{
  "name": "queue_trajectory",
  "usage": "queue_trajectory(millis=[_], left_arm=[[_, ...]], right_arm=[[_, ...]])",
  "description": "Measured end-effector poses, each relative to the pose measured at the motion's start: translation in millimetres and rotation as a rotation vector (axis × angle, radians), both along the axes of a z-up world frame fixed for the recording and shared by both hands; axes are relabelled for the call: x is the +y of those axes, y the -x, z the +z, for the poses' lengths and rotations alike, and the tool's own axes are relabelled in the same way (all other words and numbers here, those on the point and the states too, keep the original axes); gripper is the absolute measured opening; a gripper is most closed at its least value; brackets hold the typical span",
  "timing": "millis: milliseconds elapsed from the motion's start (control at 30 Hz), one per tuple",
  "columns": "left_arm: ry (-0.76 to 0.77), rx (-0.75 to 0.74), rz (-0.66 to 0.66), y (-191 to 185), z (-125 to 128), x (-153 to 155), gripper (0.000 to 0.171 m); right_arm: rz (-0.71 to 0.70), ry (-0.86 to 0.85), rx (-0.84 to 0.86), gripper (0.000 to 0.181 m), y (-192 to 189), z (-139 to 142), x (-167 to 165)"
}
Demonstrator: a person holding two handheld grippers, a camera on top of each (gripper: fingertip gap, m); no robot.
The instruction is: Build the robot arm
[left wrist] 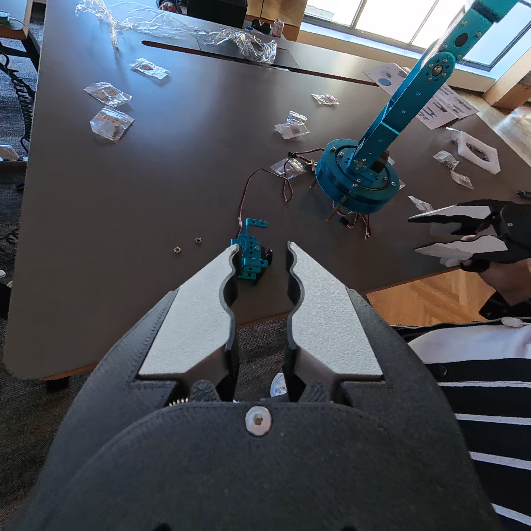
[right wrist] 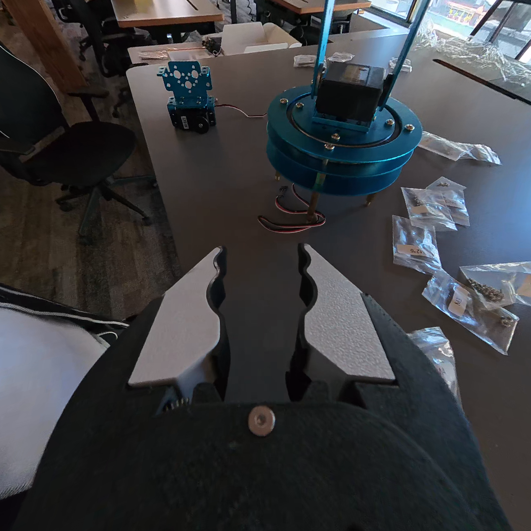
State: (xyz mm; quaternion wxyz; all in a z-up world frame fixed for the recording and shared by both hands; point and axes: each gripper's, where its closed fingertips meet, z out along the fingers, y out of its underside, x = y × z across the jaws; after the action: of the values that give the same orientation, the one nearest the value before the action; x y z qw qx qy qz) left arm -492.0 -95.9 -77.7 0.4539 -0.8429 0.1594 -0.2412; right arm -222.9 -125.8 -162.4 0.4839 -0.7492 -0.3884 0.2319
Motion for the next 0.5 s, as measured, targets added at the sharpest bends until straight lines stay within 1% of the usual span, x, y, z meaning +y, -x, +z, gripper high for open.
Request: queue_trajectory(millis=[200,500], left_arm=[[0.01,-0.016,-0.018,-2.3,-6.5,3.6,0.028],[0.009,-0.022,-0.019,3.4,-7.4,3.2,0.028]], right_arm=[[-0.019,-0.03,-0.036,0.049,-0.6,-1.4,0.9],[-0.039,-0.024,-0.076,0.049,-1.1,-6.2,3.6]])
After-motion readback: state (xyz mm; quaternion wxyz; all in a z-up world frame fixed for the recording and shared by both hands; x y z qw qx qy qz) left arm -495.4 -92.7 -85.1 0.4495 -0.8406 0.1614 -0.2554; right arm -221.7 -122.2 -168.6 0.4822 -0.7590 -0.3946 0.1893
